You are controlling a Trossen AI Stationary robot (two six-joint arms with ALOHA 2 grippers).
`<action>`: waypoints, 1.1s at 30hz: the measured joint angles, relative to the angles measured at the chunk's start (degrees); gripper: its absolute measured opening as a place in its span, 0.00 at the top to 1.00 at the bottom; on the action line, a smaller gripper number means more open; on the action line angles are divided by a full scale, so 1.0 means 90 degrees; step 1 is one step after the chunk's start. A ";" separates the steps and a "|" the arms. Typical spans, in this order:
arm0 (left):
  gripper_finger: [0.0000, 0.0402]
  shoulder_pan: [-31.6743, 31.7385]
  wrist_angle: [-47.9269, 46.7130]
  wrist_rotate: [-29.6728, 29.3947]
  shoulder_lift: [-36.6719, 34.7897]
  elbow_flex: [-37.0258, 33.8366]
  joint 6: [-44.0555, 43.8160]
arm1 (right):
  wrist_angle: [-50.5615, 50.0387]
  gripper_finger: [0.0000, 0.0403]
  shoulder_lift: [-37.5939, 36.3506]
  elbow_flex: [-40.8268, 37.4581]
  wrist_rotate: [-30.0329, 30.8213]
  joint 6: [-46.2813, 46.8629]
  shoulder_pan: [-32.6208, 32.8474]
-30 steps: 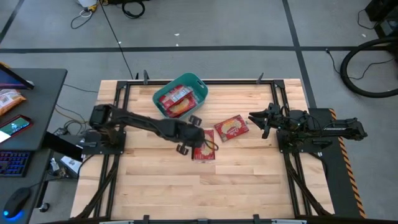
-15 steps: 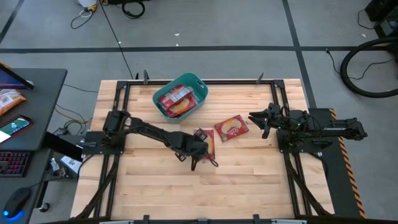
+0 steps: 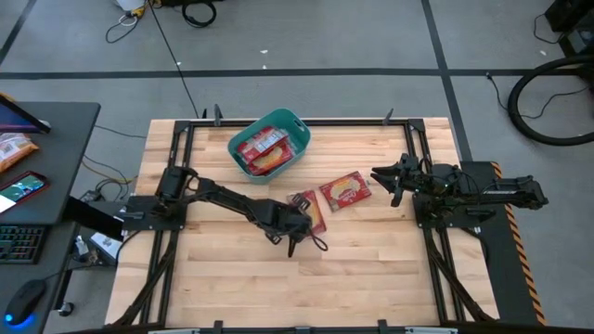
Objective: Sort popcorn bags into baskets
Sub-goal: Put the red popcorn bag into the green bin
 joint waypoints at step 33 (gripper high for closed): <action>0.99 0.1883 -0.2081 -0.2285 -0.2222 0.0010 -0.4982 | 0.0130 0.72 -0.0002 0.0000 0.0001 0.0001 -0.0001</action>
